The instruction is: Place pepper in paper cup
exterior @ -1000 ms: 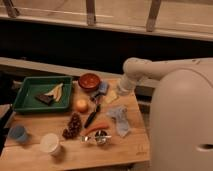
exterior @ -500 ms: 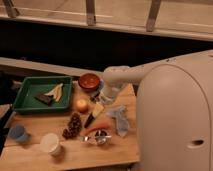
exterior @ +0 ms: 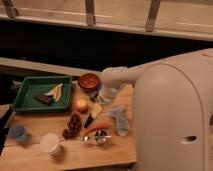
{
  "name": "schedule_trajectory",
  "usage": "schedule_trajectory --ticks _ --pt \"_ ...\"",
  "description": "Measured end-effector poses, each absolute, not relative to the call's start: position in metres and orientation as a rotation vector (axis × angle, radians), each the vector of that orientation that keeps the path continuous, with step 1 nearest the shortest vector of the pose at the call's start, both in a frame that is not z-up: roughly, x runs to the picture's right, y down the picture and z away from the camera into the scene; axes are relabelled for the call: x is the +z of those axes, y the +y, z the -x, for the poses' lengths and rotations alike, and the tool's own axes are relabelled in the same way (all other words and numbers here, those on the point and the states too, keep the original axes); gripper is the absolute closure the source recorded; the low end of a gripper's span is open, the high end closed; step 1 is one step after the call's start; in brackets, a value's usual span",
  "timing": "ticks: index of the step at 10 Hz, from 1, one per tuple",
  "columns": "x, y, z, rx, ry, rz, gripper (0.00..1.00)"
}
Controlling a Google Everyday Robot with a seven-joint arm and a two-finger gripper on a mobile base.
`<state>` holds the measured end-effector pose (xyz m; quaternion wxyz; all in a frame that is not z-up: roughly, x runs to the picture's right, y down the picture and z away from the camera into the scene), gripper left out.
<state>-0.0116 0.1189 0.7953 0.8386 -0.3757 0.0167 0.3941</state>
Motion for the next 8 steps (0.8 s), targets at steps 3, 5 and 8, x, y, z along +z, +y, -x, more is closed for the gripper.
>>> schedule_trajectory --ticks 3,5,8 --pt "0.816 0.147 0.022 0.828 0.057 0.819 0.25" --pt "0.82 0.159 0.024 0.827 0.068 0.829 0.25" --pt "0.821 0.172 0.02 0.833 0.091 0.827 0.25"
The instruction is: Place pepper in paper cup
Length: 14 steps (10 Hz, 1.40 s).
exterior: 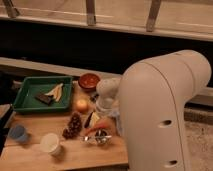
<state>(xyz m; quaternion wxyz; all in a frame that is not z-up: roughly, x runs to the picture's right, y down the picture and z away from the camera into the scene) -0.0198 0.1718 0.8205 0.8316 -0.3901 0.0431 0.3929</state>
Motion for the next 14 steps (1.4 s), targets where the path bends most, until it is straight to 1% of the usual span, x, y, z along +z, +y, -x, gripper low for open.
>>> schedule_trajectory --ticks 4,9,10,12,13,14 --pt "0.828 0.192 0.01 0.823 0.134 0.817 0.25" --pt "0.841 0.205 0.007 0.824 0.168 0.805 0.25" --pt "0.842 0.207 0.008 0.815 0.176 0.796 0.27" --pt "0.842 0.208 0.006 0.813 0.177 0.783 0.46" --pt "0.842 0.208 0.005 0.814 0.175 0.78 0.58" --pt "0.842 0.208 0.005 0.814 0.175 0.78 0.67"
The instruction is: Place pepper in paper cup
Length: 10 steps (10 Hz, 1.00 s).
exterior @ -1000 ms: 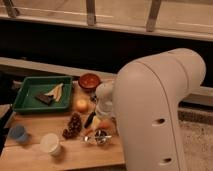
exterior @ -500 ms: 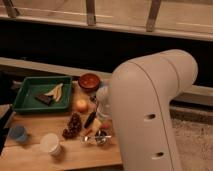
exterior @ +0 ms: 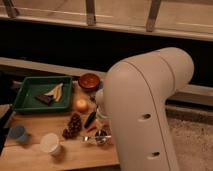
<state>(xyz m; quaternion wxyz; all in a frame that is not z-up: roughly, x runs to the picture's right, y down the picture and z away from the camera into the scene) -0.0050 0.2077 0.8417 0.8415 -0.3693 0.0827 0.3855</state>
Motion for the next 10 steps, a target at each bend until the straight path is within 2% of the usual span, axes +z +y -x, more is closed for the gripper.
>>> schedule_trajectory --ticks 3,4,8,10 --pt "0.839 0.208 0.005 0.809 0.181 0.787 0.96" --pt "0.839 0.208 0.005 0.808 0.18 0.787 1.0" --pt "0.822 0.189 -0.005 0.842 0.115 0.756 1.0" --pt "0.797 0.165 -0.016 0.867 0.064 0.698 1.0"
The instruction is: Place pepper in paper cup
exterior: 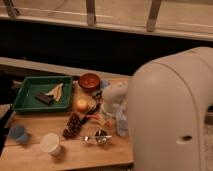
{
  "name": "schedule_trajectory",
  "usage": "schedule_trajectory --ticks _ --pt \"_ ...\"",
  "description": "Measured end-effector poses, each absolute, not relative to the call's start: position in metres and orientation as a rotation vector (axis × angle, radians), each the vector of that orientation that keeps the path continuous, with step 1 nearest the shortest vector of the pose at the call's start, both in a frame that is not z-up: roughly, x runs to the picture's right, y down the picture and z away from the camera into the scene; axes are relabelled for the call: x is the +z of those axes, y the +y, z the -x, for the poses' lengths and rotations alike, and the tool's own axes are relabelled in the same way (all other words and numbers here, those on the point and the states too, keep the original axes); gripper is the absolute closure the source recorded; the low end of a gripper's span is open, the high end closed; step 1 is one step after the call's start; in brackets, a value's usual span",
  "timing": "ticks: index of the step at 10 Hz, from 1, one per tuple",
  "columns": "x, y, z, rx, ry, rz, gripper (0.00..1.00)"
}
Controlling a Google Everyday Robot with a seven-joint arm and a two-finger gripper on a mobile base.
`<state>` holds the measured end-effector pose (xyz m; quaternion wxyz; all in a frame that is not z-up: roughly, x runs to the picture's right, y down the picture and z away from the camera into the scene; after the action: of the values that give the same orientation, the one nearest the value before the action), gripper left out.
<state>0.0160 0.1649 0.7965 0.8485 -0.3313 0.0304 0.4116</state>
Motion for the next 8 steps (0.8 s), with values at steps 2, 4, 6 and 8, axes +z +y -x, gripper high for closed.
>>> schedule_trajectory --ticks 2,4,6,8 --pt "0.774 0.14 -0.02 0.886 -0.011 0.644 1.0" --pt "0.767 0.122 -0.017 0.9 -0.107 0.622 1.0" --pt "0.772 0.111 0.015 0.869 -0.19 0.65 1.0" --pt "0.777 0.1 0.047 0.836 -0.27 0.68 1.0"
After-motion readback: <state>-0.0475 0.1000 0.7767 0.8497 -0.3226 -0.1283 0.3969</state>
